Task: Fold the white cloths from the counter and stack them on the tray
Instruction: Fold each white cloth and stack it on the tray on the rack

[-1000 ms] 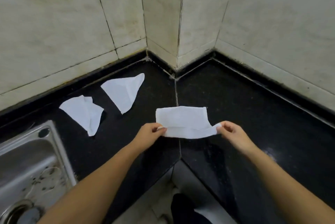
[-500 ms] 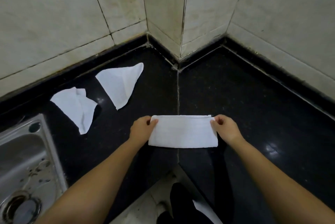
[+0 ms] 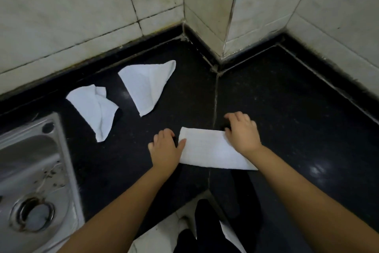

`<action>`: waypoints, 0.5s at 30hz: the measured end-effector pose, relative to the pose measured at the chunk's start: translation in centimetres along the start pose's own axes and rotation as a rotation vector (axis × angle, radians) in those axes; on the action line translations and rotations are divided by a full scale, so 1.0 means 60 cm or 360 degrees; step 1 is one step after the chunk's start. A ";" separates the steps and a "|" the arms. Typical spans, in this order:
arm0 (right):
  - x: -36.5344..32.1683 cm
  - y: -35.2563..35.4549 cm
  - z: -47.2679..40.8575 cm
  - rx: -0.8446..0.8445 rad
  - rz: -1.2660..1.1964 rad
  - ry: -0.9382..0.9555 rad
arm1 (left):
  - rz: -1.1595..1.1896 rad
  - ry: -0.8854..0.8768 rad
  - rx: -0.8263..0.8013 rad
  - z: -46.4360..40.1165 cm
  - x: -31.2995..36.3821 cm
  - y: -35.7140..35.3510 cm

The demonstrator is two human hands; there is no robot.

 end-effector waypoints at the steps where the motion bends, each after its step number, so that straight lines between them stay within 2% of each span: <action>1: -0.043 -0.010 -0.009 -0.0110 -0.0047 0.0120 | -0.0066 0.0012 -0.0064 0.012 -0.006 -0.003; 5: -0.169 -0.067 -0.016 -0.0418 -0.0022 0.0356 | -0.0275 0.0004 -0.0223 0.048 -0.012 -0.018; 10: -0.180 -0.097 -0.013 -0.0506 0.0154 0.0288 | -0.0176 0.0001 -0.0256 0.053 -0.003 -0.023; 12: -0.170 -0.089 -0.010 -0.0566 0.0042 0.0280 | -0.0015 0.0000 -0.0278 0.050 0.000 -0.019; 15: -0.148 -0.034 -0.016 -0.0589 -0.0491 0.0200 | 0.0596 0.0034 -0.0265 0.033 0.012 0.007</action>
Point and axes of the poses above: each hand's wrist, its own z-axis away from the middle knuckle, its own y-axis out of the back of the hand, x = y × z, the point moved 8 cm from there along -z, towards the middle knuckle, and after that the axes turned 8 degrees about -y, right-handed, at the moved point
